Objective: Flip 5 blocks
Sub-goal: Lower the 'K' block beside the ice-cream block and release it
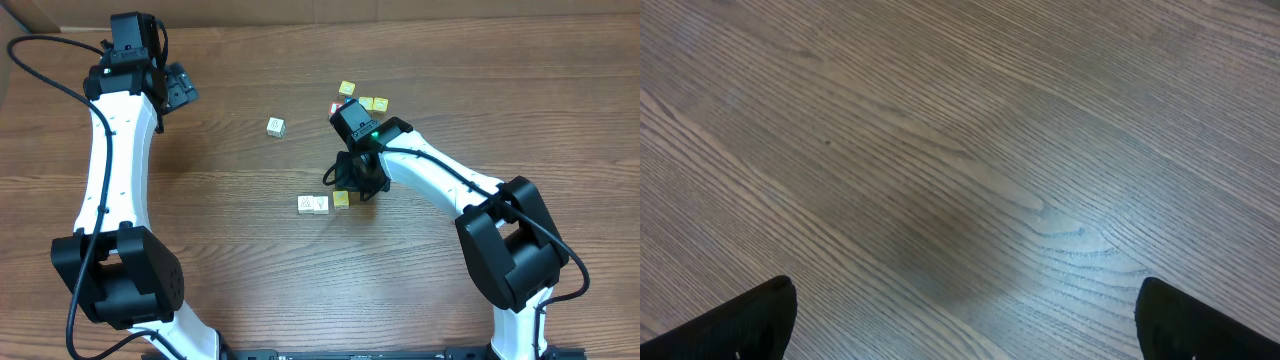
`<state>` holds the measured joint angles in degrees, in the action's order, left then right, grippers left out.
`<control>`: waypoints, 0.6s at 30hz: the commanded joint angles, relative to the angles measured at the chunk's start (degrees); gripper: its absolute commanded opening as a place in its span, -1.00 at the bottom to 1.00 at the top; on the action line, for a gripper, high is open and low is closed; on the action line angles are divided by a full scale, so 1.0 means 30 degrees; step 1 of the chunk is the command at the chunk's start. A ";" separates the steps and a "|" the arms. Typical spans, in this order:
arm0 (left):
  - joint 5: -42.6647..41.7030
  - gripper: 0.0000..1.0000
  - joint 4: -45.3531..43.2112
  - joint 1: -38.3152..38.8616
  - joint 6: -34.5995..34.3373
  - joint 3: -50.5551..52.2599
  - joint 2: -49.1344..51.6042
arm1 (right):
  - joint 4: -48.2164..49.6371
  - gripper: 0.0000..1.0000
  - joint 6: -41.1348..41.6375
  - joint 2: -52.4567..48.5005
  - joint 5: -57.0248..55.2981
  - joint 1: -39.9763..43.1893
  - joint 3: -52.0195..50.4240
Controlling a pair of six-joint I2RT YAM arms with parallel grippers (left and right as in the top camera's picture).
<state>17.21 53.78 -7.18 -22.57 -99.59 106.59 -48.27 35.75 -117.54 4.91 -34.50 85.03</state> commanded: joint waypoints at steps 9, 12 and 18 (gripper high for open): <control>0.0262 0.99 -0.0015 -0.0066 -0.0423 -0.0335 -0.0284 | -0.0168 -0.92 -0.0051 0.0707 -0.0197 0.0015 -0.0080; 0.0262 0.99 -0.0015 -0.0066 -0.0423 -0.0335 -0.0284 | -0.0590 -0.92 -0.0051 0.0707 0.0117 0.0015 -0.0080; 0.0262 0.99 -0.0022 -0.0066 -0.0423 -0.0335 -0.0284 | -0.1027 -0.92 -0.0051 0.0707 0.0124 -0.0248 -0.0080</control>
<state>17.21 53.78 -7.18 -22.57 -99.59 106.59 -51.27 35.77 -117.54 5.15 -34.61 85.01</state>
